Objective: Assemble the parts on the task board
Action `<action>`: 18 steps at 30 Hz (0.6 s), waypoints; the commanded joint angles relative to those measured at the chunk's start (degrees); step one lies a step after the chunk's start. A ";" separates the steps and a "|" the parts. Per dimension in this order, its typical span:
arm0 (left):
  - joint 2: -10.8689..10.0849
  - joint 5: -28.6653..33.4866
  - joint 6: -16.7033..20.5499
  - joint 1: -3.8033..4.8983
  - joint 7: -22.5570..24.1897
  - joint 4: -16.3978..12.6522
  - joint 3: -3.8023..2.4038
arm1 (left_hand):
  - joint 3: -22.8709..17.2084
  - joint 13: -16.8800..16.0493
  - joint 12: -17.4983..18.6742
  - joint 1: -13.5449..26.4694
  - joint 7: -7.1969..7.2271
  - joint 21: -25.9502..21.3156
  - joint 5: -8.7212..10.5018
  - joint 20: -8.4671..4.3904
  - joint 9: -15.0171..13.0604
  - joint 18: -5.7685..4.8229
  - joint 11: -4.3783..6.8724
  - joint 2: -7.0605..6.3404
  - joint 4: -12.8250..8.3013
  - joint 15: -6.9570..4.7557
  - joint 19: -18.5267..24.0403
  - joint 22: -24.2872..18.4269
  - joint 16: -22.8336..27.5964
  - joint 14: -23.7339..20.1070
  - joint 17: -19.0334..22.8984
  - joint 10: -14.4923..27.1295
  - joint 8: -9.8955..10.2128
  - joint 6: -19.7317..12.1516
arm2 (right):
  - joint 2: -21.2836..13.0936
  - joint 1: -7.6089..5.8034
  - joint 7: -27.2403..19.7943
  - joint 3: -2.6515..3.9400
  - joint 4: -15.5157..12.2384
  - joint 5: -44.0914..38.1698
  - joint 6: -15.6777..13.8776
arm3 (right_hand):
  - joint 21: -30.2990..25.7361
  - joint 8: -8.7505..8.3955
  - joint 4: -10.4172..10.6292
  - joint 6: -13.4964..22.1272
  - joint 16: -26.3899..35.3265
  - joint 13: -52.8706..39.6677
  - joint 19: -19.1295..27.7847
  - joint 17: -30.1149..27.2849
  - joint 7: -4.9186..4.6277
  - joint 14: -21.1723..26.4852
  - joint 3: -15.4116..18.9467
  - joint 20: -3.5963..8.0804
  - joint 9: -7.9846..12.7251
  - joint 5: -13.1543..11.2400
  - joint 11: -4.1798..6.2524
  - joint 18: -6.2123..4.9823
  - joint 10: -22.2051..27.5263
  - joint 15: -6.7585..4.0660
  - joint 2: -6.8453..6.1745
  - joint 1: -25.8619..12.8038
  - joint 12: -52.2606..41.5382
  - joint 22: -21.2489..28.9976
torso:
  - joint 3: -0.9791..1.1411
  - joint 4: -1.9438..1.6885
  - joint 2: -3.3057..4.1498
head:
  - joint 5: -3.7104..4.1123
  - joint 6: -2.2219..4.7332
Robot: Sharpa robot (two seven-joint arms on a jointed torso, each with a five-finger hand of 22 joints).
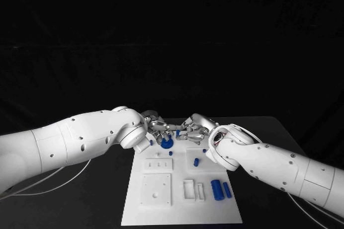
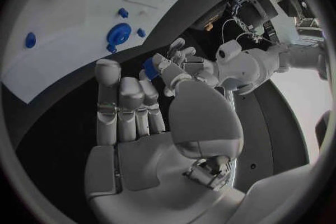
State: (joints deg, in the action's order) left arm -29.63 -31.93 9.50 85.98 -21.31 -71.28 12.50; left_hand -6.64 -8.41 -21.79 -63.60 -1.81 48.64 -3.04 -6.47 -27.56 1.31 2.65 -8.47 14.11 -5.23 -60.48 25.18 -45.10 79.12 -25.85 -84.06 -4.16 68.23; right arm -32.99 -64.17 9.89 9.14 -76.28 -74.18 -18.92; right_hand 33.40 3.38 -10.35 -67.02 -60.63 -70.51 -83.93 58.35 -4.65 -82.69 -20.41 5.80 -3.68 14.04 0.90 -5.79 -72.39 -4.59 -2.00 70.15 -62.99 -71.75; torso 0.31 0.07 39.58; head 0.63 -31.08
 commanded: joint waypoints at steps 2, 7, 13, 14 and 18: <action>0.24 -3.72 -1.21 0.09 -1.43 0.13 0.12 | 0.02 0.00 0.34 -0.07 0.03 -0.31 0.25 0.06 -0.18 -0.56 0.05 -0.48 0.40 0.04 0.48 0.09 -0.25 -0.59 0.11 -2.61 0.34 -0.44 | 0.06 -0.04 0.35 0.00 -0.16 -0.78 0.82 | -0.03 0.21 0.38 -0.10 0.28 -0.07 -2.85 0.07 0.25 -0.17 0.05 0.12 -0.06 0.21 0.17 -0.75 -0.14 -0.28 -0.10 0.03 -0.11 0.07 | -0.07 -0.10 -0.03 | 0.14 -0.08; 0.53 -4.77 -2.50 0.08 -2.23 0.26 0.28 | -0.07 -0.01 0.46 -0.25 0.02 -0.40 0.24 0.10 -0.45 -0.58 0.03 -0.22 0.22 0.08 0.59 0.19 -0.33 -0.73 0.19 -2.61 0.36 -0.48 | 0.19 -0.04 0.42 0.00 -0.30 -0.85 0.94 | -0.06 0.21 0.49 -0.11 0.29 -0.09 -2.85 0.08 0.27 -0.17 0.19 0.10 -0.07 0.26 0.17 -0.79 -0.15 -0.28 -0.13 0.07 -0.13 0.16 | -0.05 -0.05 0.02 | 0.12 -0.18; 0.95 -5.01 -2.97 0.06 -2.25 0.45 0.36 | -0.17 -0.05 0.63 -0.32 0.00 -0.44 0.21 0.17 -0.73 -0.56 -0.01 0.19 -0.11 0.12 0.70 0.31 -0.42 -0.86 0.30 -2.60 0.36 -0.55 | 0.48 -0.04 0.50 -0.01 -0.33 -0.95 1.24 | -0.06 0.21 0.50 -0.11 0.29 -0.09 -2.85 0.08 0.27 -0.17 0.19 0.10 -0.07 0.26 0.17 -0.79 -0.15 -0.28 -0.13 0.07 -0.13 0.16 | -0.06 0.01 0.02 | 0.14 -0.24; 1.00 -5.00 -3.02 0.06 -2.22 0.47 0.37 | -0.22 -0.06 0.66 -0.38 0.00 -0.46 0.20 0.18 -0.77 -0.55 -0.01 0.31 -0.20 0.13 0.73 0.33 -0.44 -0.87 0.32 -2.59 0.36 -0.56 | 0.52 -0.04 0.52 -0.01 -0.34 -0.98 1.30 | 0.08 0.21 0.59 -0.10 0.25 -0.11 -2.86 0.12 0.27 -0.18 0.29 0.10 -0.06 0.27 0.18 -0.79 -0.18 -0.28 -0.13 0.06 -0.16 0.16 | -0.06 -0.02 0.01 | 0.16 -0.26; 1.14 -4.89 -3.09 0.05 -2.09 0.53 0.38 | -0.26 -0.14 0.73 -0.43 -0.01 -0.48 0.20 0.21 -0.99 -0.53 -0.01 0.69 -0.59 0.15 0.76 0.44 -0.52 -0.93 0.44 -2.60 0.38 -0.59 | 0.59 -0.05 0.62 -0.04 -0.35 -1.10 1.54 | 0.08 0.21 0.59 -0.10 0.25 -0.11 -2.86 0.12 0.27 -0.18 0.29 0.10 -0.06 0.27 0.18 -0.79 -0.18 -0.28 -0.13 0.06 -0.16 0.16 | -0.05 -0.06 0.00 | 0.18 -0.37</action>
State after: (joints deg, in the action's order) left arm -28.66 -36.15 7.57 85.98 -23.32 -70.75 12.91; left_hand -6.97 -8.49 -21.16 -63.86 -2.02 48.43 -3.04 -6.26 -28.50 1.31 2.65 -8.21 13.77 -4.99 -60.28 25.57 -45.44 78.49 -25.45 -84.06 -4.16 68.03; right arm -32.48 -64.18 10.33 9.11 -76.50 -74.47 -18.43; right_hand 33.40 3.34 -10.12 -66.83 -60.63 -70.57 -83.93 58.41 -4.64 -82.66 -20.17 5.80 -3.65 14.04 0.89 -5.72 -72.39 -4.56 -2.00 70.15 -62.99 -71.63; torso 0.24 0.03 39.59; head 0.77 -31.36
